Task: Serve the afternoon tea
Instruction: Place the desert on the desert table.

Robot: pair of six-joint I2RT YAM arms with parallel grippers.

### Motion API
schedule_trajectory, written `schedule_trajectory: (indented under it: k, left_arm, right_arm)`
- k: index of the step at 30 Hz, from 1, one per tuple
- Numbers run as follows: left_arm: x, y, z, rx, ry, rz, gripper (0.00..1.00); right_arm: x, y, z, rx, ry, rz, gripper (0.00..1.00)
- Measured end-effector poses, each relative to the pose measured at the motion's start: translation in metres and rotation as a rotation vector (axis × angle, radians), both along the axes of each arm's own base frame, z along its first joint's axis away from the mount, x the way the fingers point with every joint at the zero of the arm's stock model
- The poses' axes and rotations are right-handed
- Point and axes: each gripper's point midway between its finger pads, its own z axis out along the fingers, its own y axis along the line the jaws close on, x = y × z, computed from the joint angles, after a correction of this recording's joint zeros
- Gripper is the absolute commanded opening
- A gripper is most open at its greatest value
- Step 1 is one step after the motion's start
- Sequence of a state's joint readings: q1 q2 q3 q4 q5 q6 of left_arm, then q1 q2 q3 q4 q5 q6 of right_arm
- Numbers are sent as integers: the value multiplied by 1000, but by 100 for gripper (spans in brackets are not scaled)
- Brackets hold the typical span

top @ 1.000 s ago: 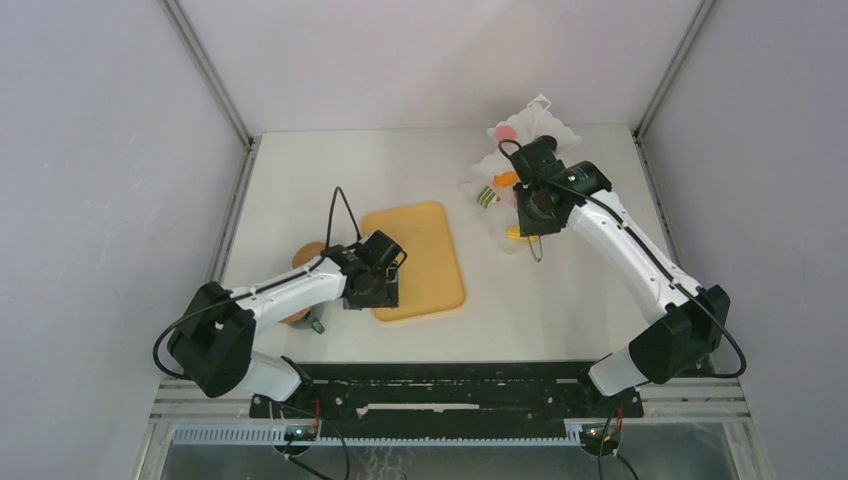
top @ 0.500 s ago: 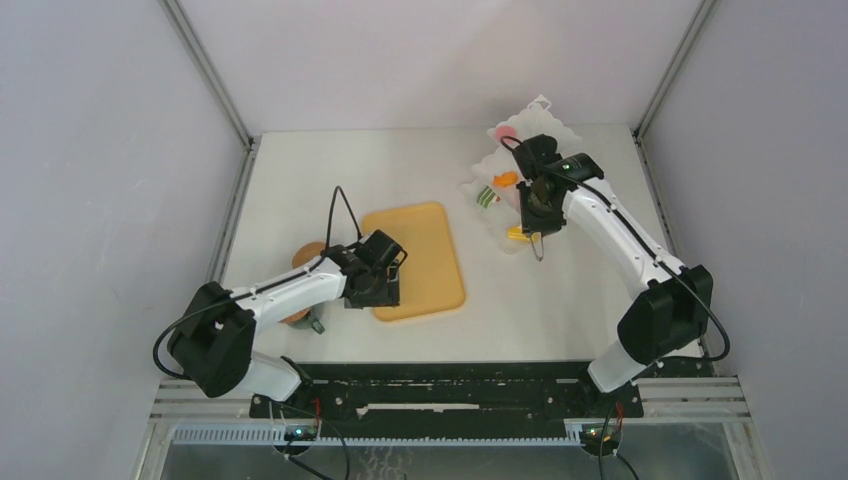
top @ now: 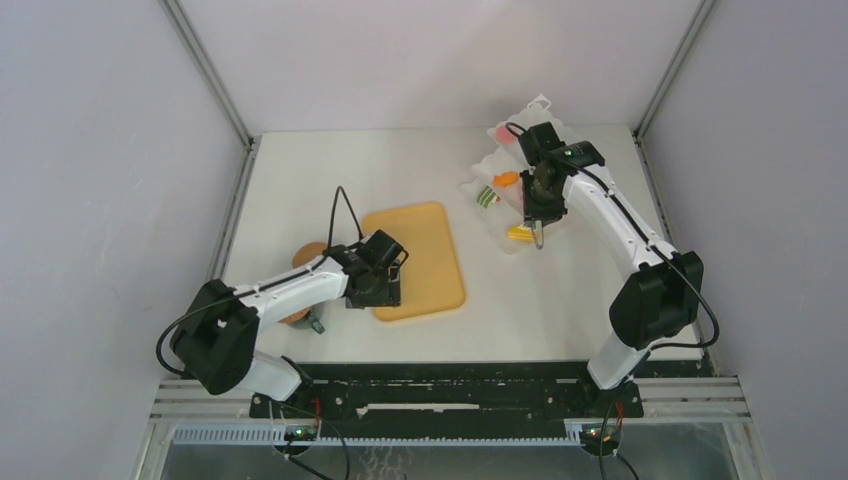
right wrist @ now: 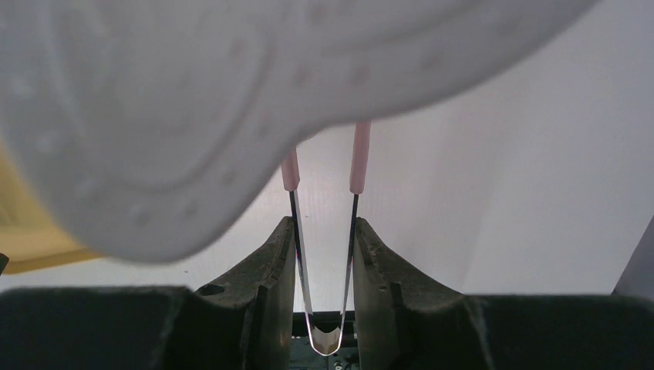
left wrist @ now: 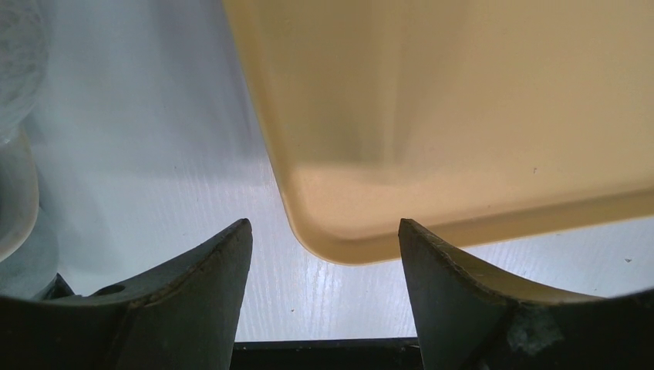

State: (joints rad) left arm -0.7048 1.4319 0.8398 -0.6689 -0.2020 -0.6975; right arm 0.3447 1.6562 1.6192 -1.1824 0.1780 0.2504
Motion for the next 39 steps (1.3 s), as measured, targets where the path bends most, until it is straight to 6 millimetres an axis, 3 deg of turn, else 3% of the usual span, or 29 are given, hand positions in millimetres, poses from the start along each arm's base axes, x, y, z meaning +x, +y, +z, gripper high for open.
schedule_trajectory:
  k: [8, 19, 39]
  left_arm:
    - [-1, 1, -4, 11, 14, -11, 75]
    - [2, 1, -7, 21, 29, -28, 75]
    - [4, 2, -8, 20, 36, -31, 75]
  right_arm:
    - [7, -8, -6, -6, 16, -17, 0]
    - [24, -22, 0, -7, -3, -49, 0]
    - [47, -25, 2, -11, -19, -61, 0]
